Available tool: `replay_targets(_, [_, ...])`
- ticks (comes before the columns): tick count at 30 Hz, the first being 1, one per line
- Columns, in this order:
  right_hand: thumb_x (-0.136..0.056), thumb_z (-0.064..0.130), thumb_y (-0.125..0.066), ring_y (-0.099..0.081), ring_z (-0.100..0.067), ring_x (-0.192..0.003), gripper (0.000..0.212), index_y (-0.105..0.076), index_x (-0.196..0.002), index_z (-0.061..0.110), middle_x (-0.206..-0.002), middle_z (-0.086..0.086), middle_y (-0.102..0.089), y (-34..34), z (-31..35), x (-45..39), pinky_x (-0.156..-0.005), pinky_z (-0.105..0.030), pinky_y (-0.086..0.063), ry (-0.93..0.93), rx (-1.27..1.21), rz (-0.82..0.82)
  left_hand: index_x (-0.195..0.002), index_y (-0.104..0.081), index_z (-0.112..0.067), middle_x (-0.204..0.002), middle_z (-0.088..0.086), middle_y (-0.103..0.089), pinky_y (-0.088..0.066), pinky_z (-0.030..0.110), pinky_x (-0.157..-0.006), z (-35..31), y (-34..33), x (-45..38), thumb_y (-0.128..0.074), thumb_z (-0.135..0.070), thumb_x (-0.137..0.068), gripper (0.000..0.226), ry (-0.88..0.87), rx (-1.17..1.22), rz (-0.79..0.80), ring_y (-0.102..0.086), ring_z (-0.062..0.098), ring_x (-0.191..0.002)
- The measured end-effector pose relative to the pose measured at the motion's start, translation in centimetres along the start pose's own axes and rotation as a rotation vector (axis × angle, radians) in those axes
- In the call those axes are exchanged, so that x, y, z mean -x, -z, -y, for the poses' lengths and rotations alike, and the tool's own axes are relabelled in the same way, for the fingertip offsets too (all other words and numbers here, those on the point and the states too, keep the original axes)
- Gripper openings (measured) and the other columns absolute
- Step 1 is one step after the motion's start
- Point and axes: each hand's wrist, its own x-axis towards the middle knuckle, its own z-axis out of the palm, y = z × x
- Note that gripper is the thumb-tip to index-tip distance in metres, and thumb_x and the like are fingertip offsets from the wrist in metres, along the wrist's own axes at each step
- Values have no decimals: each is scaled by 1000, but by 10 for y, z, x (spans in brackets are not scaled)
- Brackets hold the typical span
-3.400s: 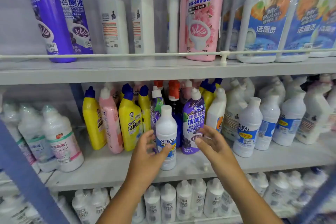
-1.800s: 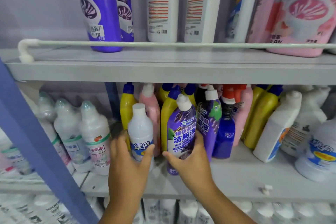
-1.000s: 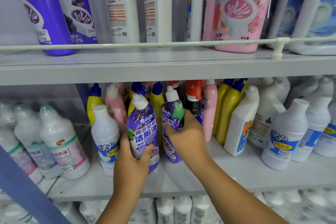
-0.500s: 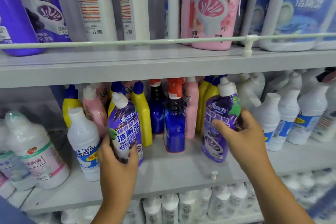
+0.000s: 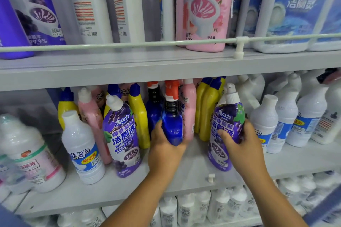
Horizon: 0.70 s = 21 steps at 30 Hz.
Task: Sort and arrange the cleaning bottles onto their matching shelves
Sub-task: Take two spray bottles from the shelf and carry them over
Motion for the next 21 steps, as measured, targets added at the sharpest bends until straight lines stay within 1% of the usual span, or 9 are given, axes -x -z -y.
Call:
replay_targets(2, [-84, 28, -81, -64, -1, -100, 46, -56, -122, 24, -114, 8, -63, 2, -4, 4, -86, -37, -59, -17, -1, -16, -146, -35, -32, -141, -6, -53, -56, 40, -90, -8, -13, -9, -80, -70, -56, 108, 75, -9, -2, -59, 23, -121])
replay_targets(5, [-82, 19, -83, -59, 4, -103, 54, -54, -127, 22, -119, 5, -50, 10, 0, 21, -91, -17, -50, 81, 10, -156, -137, -41, -36, -128, -9, -59, -54, 37, -86, -8, -26, -18, -86, -59, -58, 93, 177, 29, -41, -63, 21, -110])
replay_targets(7, [-83, 10, -82, -55, -2, -98, 45, -56, -119, 16, -114, 3, -47, 16, 9, 36, -88, -9, -43, 239, 42, -276, -128, -47, -39, -117, -12, -65, -54, 35, -84, -5, -27, -17, -86, -54, -61, 79, 197, 106, -62, -66, 20, -101])
replay_targets(9, [-86, 11, -76, -54, -17, -95, 28, -59, -108, 10, -107, 2, -50, 18, 19, 50, -86, -15, -41, 408, 35, -291, -118, -49, -40, -105, -15, -68, -54, 34, -80, -1, -21, -11, -87, -50, -64, 67, 201, 141, -63, -68, 20, -93])
replay_targets(12, [-88, 14, -69, -59, -19, -93, 17, -61, -103, 16, -101, 1, -55, 8, 20, 56, -81, -23, -47, 463, -102, -105, -116, -55, -35, -91, -21, -67, -54, 28, -75, 8, -4, 5, -90, -43, -67, 61, 142, 117, -81, -68, 16, -84])
replay_targets(15, [-89, 2, -73, -66, -16, -97, 39, -60, -108, 33, -106, 8, -63, -14, 13, 57, -80, -23, -54, 313, -231, 117, -106, -56, -46, -90, -29, -65, -53, 26, -73, 10, 22, 28, -89, -38, -69, 50, 160, 168, -55, -66, -1, -83])
replay_targets(17, [-88, 7, -76, -67, -14, -101, 39, -61, -114, 31, -109, 9, -65, -30, 4, 55, -83, -27, -57, 227, -222, 211, -103, -54, -51, -97, -30, -66, -51, 23, -75, 17, 42, 42, -90, -37, -69, 51, 184, 198, -35, -62, -12, -88])
replay_targets(19, [-88, 17, -78, -66, -11, -103, 35, -61, -118, 26, -112, 9, -66, -45, -4, 50, -86, -32, -59, 160, -194, 290, -109, -57, -52, -104, -27, -69, -53, 25, -81, 28, 62, 54, -91, -37, -66, 57, 209, 226, -29, -64, -10, -93])
replay_targets(21, [-88, 28, -78, -65, -7, -105, 35, -60, -118, 28, -114, 11, -66, -62, -6, 42, -90, -34, -58, 104, -190, 347, -115, -58, -54, -108, -24, -72, -57, 34, -89, 37, 81, 64, -92, -40, -61, 65, 232, 261, -23, -69, -1, -99])
